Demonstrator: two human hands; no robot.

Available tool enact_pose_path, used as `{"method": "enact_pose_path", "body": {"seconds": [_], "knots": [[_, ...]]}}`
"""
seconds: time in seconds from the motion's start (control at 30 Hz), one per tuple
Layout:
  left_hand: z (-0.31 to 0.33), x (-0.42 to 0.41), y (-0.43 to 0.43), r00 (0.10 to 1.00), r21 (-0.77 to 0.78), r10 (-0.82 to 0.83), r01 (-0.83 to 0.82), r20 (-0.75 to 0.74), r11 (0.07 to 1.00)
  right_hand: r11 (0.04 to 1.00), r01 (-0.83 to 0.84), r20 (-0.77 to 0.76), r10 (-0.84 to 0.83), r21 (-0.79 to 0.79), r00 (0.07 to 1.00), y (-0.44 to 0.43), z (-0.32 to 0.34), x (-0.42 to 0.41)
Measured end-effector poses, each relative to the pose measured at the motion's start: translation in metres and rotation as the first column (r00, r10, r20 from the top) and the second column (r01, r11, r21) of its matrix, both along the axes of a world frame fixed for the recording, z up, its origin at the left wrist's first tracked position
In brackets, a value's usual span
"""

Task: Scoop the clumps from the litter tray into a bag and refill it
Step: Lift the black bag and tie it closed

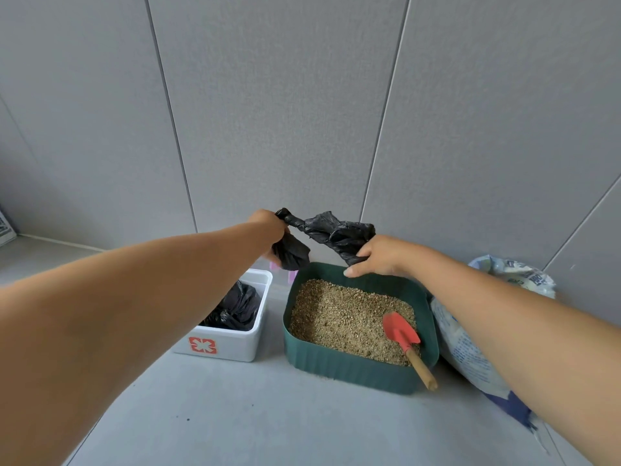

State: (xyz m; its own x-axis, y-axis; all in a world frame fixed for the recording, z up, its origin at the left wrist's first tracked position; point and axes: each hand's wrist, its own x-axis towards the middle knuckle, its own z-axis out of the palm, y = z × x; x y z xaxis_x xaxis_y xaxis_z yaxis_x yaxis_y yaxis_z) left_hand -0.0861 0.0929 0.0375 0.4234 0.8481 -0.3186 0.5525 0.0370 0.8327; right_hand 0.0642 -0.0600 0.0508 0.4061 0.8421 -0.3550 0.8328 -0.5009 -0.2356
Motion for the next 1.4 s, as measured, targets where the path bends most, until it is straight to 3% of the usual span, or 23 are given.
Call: {"method": "enact_pose_path", "body": {"seconds": [0.07,0.1,0.17,0.2,0.23,0.3,0.37,0.43,0.47,0.5,0.53,0.57,0.67,0.73,0.77,0.8,0.83,0.9,0.97,1.07,1.2,1.3,1.4], "knots": [[-0.002,0.006,0.003,0.993,-0.064,0.054,-0.048,0.102,0.997,0.998,0.013,0.049,-0.017,0.068,0.999,0.000,-0.001,-0.003],[-0.002,0.008,0.003,0.996,-0.030,0.048,-0.046,0.076,0.999,0.993,0.053,-0.026,-0.051,0.108,0.998,-0.001,-0.002,-0.003],[0.008,0.005,-0.011,0.972,-0.014,0.229,-0.229,0.049,0.973,0.975,0.201,-0.336,-0.160,0.091,0.928,-0.002,-0.004,-0.007],[0.003,0.000,-0.020,0.971,0.233,0.125,-0.076,-0.203,0.970,0.961,0.272,-0.477,-0.221,0.040,0.851,-0.002,-0.005,-0.008],[0.000,-0.004,-0.018,0.924,0.323,0.079,0.050,-0.374,0.945,0.946,0.323,-0.580,-0.267,-0.008,0.769,-0.003,-0.007,-0.009],[-0.011,-0.005,-0.002,0.877,0.389,0.039,0.172,-0.478,0.905,0.923,0.380,-0.706,-0.312,-0.065,0.636,-0.003,-0.010,-0.010],[-0.013,-0.006,0.005,0.849,0.408,0.158,0.073,-0.504,0.910,0.913,0.401,-0.773,-0.306,-0.073,0.555,-0.001,-0.011,-0.012],[-0.022,-0.009,0.014,0.919,0.433,0.160,0.013,-0.360,0.901,0.926,0.376,-0.758,-0.278,-0.046,0.591,-0.001,-0.008,-0.014],[-0.019,-0.008,0.010,0.951,0.409,0.246,-0.153,-0.185,0.900,0.933,0.359,-0.711,-0.262,-0.014,0.653,-0.002,-0.006,-0.016],[-0.013,-0.006,0.016,0.923,0.251,0.381,-0.383,0.058,0.889,0.937,0.347,-0.647,-0.244,0.034,0.722,-0.003,-0.005,-0.017],[-0.007,-0.001,0.018,0.849,-0.025,0.481,-0.488,0.221,0.873,0.940,0.331,-0.581,-0.223,0.087,0.783,-0.004,-0.005,-0.017],[-0.003,0.000,0.014,0.874,-0.005,0.422,-0.433,0.242,0.901,0.941,0.310,-0.515,-0.199,0.139,0.834,-0.004,-0.006,-0.016],[-0.003,-0.009,0.016,0.963,0.146,0.269,-0.267,0.005,0.953,0.935,0.261,-0.434,-0.137,0.240,0.890,-0.003,-0.012,-0.013],[-0.012,-0.003,0.019,0.959,0.276,0.153,-0.083,-0.241,0.958,0.946,0.267,-0.546,-0.128,0.183,0.828,-0.004,-0.015,-0.014],[-0.009,-0.002,0.014,0.945,0.358,0.138,-0.025,-0.295,0.933,0.956,0.270,-0.645,-0.135,0.114,0.752,-0.004,-0.017,-0.015],[-0.005,-0.002,0.007,0.970,0.361,0.164,-0.090,-0.180,0.928,0.964,0.264,-0.757,-0.144,0.040,0.638,-0.004,-0.021,-0.017],[0.000,-0.001,0.007,0.955,0.054,0.279,-0.285,0.099,0.957,0.968,0.252,-0.850,-0.148,-0.019,0.505,-0.004,-0.025,-0.019],[0.000,0.000,0.000,0.724,-0.365,0.465,-0.307,0.509,0.879,0.974,0.209,-0.940,-0.147,-0.084,0.307,-0.004,-0.034,-0.023],[-0.002,0.004,0.001,0.517,-0.552,0.561,-0.190,0.647,0.812,0.978,0.175,-0.955,-0.159,-0.116,0.252,-0.003,-0.042,-0.027],[0.008,0.005,-0.008,0.487,-0.600,0.492,0.085,0.722,0.795,0.974,0.172,-0.932,-0.192,-0.145,0.307,0.000,-0.051,-0.028],[0.009,0.003,-0.014,0.725,-0.443,0.054,0.359,0.687,0.821,0.933,0.348,-0.856,-0.256,-0.096,0.450,-0.001,-0.050,-0.023],[0.010,0.007,-0.024,0.807,-0.275,-0.249,0.445,0.535,0.853,0.849,0.523,-0.784,-0.271,0.078,0.558,-0.002,-0.044,-0.020],[0.002,0.015,-0.023,0.884,-0.077,-0.354,0.394,0.305,0.916,0.799,0.525,-0.632,-0.250,0.293,0.733,0.002,-0.040,-0.013]]}}
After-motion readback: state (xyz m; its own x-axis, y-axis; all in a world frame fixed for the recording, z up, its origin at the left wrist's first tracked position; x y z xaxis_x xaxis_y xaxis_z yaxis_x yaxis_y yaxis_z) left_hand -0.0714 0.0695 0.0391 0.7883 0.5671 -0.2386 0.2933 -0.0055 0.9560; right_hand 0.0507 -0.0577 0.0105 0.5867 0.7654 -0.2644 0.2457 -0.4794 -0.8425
